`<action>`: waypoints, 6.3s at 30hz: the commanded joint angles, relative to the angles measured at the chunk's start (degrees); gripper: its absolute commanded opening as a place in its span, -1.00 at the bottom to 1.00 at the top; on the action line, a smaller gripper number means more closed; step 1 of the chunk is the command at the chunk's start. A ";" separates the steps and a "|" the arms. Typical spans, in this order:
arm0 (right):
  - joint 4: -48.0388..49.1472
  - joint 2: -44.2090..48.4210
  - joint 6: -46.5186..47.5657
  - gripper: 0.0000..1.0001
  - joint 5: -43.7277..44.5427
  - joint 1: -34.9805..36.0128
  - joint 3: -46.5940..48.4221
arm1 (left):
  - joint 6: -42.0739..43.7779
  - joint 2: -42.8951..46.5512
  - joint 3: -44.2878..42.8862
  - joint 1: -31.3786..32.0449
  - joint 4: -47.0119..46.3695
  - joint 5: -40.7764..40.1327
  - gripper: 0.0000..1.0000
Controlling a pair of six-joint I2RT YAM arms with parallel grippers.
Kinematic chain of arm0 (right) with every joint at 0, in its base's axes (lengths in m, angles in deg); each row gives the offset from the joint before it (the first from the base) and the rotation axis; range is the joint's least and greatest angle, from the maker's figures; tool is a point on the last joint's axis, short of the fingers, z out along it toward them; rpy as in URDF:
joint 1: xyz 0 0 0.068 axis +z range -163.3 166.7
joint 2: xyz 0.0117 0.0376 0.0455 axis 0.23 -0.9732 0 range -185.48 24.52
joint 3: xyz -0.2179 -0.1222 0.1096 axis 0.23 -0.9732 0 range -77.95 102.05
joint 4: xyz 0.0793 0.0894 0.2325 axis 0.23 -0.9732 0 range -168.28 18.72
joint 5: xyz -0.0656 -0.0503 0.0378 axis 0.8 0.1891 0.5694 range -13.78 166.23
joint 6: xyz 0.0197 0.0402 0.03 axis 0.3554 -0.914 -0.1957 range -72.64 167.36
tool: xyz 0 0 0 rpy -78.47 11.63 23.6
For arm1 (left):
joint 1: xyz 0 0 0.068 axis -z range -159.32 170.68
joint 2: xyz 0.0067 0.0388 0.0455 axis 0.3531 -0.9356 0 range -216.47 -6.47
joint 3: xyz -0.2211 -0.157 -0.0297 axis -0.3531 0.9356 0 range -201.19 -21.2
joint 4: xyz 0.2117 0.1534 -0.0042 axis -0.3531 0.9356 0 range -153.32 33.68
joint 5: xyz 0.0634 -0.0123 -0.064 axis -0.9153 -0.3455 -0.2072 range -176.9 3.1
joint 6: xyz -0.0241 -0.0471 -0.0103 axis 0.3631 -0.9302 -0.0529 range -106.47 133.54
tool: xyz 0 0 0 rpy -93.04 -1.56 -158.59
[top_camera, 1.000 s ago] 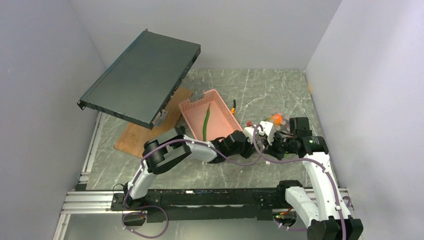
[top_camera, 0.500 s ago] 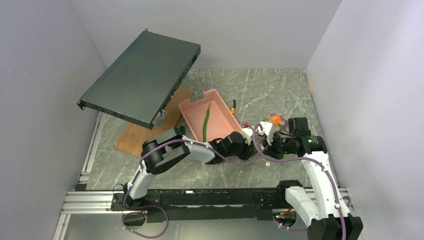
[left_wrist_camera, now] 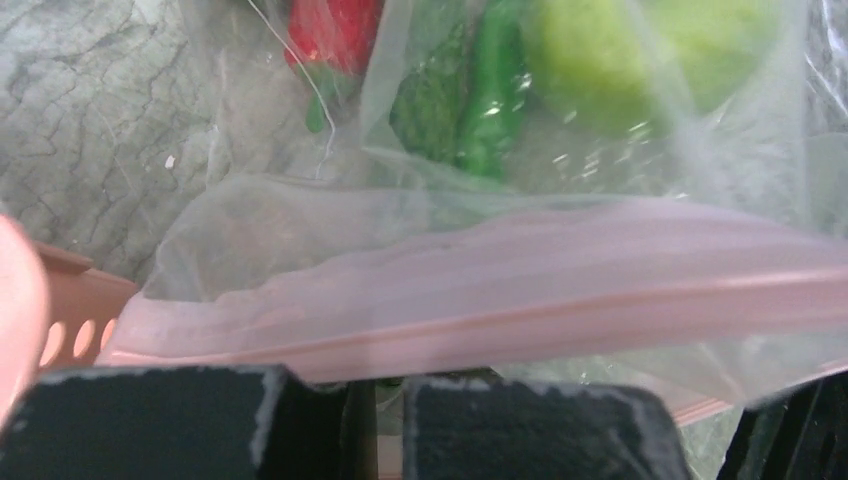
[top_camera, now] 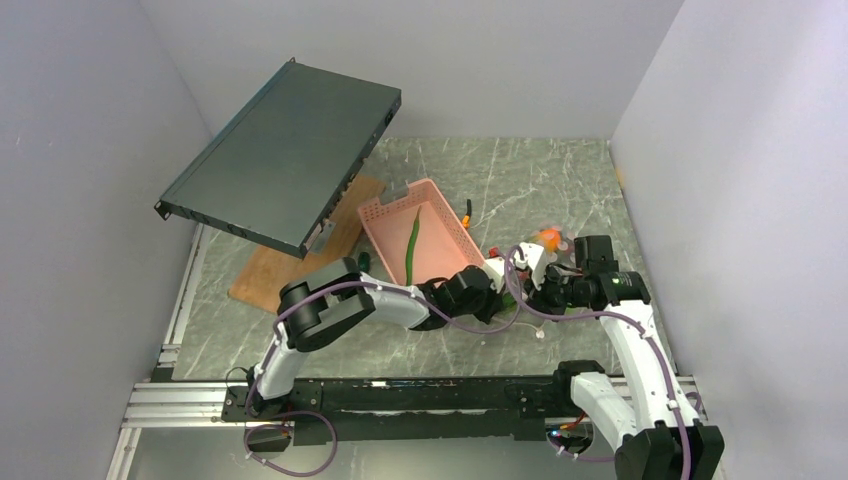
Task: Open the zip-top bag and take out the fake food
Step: Pick up the fake vegetable from the zipper food storage bag, then place the fake vegetable in the bin.
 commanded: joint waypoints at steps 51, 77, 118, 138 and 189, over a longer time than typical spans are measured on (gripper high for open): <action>7.39 5.17 -0.37 -1.00 1.79 -0.55 -4.22 | 7.90 35.81 1.65 -2.21 52.74 12.48 -1.00; 5.21 9.50 2.10 -1.00 -0.67 -3.10 -4.05 | 2.69 65.41 15.48 -1.86 60.21 15.69 -1.00; 6.34 8.21 0.81 -1.00 0.21 -4.63 -4.13 | -22.64 36.37 -3.07 -5.90 58.21 -30.09 -1.00; 6.09 7.72 1.25 -1.00 -0.22 -5.70 -4.11 | -22.60 28.73 -4.37 -6.72 56.25 -32.53 -0.25; 5.17 7.35 2.12 -1.00 -1.45 -5.91 -3.91 | 17.91 20.46 8.64 1.75 -3.93 5.65 0.47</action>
